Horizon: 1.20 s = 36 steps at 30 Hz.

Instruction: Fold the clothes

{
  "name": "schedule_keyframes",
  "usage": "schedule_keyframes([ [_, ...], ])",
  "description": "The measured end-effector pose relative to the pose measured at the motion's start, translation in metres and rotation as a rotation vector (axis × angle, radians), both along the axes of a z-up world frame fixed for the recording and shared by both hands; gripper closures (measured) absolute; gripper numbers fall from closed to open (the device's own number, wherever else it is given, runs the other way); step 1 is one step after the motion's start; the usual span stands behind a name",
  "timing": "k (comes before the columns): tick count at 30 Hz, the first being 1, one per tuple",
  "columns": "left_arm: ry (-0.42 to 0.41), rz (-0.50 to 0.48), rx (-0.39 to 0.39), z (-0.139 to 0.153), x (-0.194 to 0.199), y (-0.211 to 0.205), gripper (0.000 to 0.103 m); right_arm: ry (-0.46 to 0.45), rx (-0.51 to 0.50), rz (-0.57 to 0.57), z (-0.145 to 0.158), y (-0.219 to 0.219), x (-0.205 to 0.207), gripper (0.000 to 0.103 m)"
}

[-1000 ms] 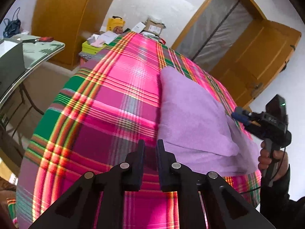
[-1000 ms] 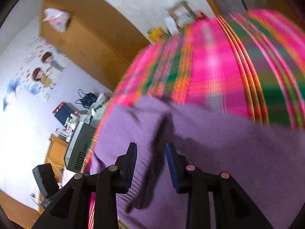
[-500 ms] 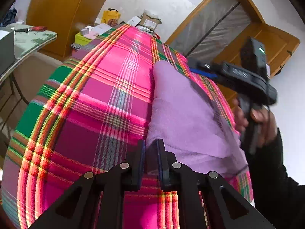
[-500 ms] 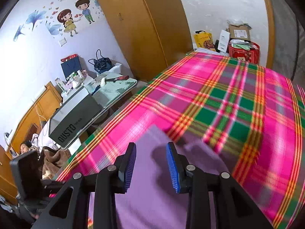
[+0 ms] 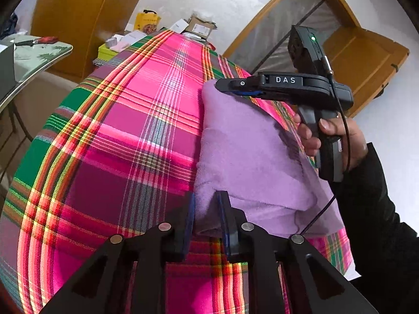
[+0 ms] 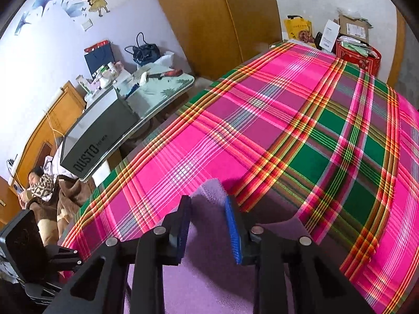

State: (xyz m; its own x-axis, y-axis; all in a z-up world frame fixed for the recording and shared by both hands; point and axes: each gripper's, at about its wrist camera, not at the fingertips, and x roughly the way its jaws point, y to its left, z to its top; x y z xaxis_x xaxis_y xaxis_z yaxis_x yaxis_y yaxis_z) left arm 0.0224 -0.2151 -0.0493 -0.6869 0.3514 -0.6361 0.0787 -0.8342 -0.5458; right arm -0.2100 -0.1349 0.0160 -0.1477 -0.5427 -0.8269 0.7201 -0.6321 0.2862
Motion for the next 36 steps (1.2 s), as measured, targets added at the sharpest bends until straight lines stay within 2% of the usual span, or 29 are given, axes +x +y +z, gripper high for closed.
schedule_keyframes([
  [4, -0.005, 0.003, -0.01, 0.0, 0.005, 0.003, 0.085, 0.006, 0.011, 0.008, -0.001, -0.006, -0.002, 0.072],
  [6, -0.008, 0.007, -0.016, 0.0, 0.008, 0.005, 0.087, 0.027, 0.009, 0.009, -0.001, -0.007, -0.001, 0.092],
  [7, -0.009, 0.009, -0.021, 0.0, 0.009, 0.005, 0.089, 0.036, 0.008, 0.007, -0.001, -0.008, 0.0, 0.097],
  [15, -0.001, 0.015, -0.063, 0.005, 0.02, 0.013, 0.095, 0.071, -0.036, -0.107, 0.005, 0.012, -0.017, 0.098],
  [27, 0.04, 0.012, -0.058, 0.013, 0.04, 0.007, 0.099, 0.062, -0.04, -0.161, -0.004, 0.016, -0.027, 0.098],
  [31, 0.031, 0.019, -0.064, 0.011, 0.046, 0.003, 0.103, 0.06, -0.039, -0.185, -0.005, 0.019, -0.029, 0.098],
  [36, 0.018, 0.052, -0.055, 0.009, 0.049, -0.007, 0.103, 0.058, -0.042, -0.2, -0.003, 0.024, -0.029, 0.097],
])
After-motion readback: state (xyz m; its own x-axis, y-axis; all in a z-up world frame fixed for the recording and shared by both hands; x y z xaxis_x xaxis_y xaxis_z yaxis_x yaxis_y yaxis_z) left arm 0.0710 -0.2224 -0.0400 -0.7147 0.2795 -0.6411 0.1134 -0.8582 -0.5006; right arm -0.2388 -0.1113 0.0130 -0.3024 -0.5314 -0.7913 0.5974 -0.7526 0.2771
